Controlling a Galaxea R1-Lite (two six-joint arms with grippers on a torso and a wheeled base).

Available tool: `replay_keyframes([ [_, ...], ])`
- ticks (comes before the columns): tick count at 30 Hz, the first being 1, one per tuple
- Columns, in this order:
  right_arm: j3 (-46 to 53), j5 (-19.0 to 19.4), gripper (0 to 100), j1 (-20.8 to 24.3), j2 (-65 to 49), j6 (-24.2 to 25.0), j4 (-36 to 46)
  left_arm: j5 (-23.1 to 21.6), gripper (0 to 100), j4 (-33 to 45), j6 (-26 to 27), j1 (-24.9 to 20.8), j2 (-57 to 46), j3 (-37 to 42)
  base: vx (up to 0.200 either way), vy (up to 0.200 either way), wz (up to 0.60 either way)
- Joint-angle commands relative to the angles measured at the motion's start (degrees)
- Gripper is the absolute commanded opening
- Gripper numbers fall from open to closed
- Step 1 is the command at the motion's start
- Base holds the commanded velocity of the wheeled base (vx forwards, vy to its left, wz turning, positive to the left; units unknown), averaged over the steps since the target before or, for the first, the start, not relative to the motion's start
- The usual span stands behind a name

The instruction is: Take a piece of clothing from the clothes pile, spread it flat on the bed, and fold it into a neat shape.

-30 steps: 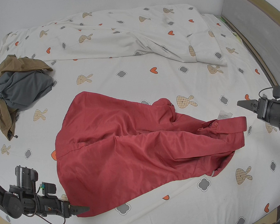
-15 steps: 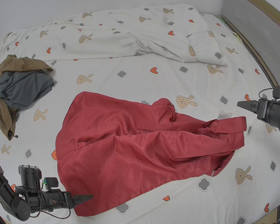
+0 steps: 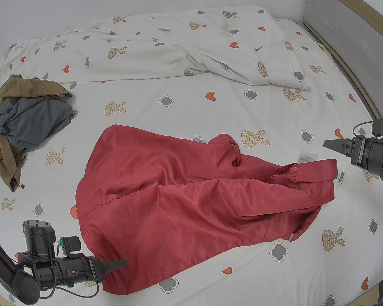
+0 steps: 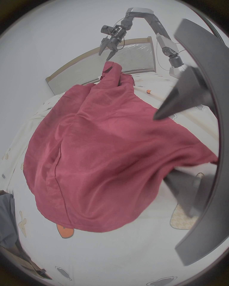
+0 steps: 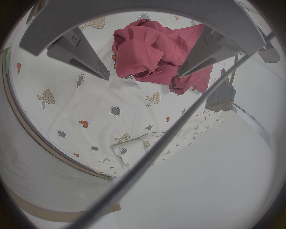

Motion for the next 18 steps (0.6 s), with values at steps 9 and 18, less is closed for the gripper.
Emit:
replay_keyframes([
  [9, 0.0, 0.0, 100, 0.0, 0.2, 0.0, 0.0, 0.3, 0, -0.1, 0.2, -0.5, 1.5, -0.2, 0.0, 0.0, 0.0],
  [18, 0.0, -0.2, 100, 0.1, 0.4, 0.0, 0.1, 0.4, 0, 12.2, 0.2, 2.0, -12.4, 0.2, 0.0, 0.0, 0.0],
])
